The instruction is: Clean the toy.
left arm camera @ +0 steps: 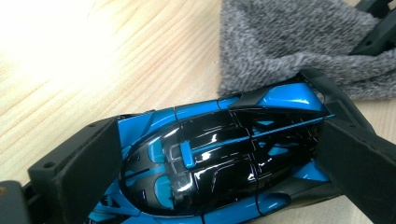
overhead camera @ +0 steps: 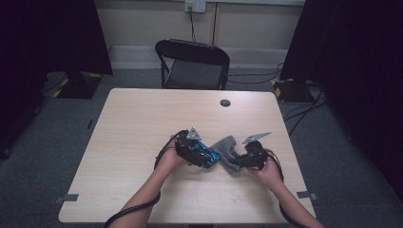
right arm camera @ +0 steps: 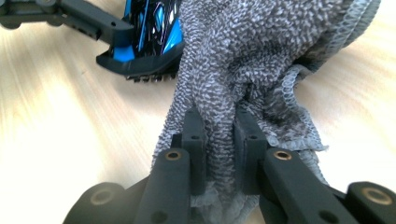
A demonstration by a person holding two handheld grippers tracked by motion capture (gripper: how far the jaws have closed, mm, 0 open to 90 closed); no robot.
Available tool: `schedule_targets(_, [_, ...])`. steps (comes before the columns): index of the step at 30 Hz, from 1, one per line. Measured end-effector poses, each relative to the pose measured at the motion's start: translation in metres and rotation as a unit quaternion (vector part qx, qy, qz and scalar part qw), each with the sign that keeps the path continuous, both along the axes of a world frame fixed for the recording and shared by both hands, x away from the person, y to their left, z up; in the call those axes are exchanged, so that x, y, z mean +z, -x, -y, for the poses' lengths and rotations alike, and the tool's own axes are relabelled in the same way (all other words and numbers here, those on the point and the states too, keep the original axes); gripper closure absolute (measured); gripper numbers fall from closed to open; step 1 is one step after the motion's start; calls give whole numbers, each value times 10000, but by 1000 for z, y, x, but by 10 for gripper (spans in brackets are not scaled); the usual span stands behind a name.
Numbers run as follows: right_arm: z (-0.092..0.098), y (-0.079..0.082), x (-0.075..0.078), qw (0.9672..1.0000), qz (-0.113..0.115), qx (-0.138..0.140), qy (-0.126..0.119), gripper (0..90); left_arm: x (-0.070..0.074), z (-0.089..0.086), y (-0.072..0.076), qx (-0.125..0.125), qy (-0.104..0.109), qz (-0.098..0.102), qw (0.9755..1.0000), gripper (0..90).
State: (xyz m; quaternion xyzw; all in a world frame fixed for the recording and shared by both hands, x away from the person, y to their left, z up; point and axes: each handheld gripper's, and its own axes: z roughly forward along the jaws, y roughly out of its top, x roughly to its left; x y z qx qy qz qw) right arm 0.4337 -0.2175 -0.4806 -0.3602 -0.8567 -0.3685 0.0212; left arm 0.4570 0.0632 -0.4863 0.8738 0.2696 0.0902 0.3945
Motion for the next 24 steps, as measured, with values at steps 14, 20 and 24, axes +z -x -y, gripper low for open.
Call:
schedule_targets(14, [23,16,12,9999,93,-51,36,774,0,0,0,-5,18,8,10000,5])
schedule_targets(20, [27,13,24,9996,215,-149,-67,775,-1,-1,0,2,42,24,10000,5])
schedule_targets(24, [23,4,32,9991,326,-238,-105,777,-1,-1,0,3,44,23,10000,5])
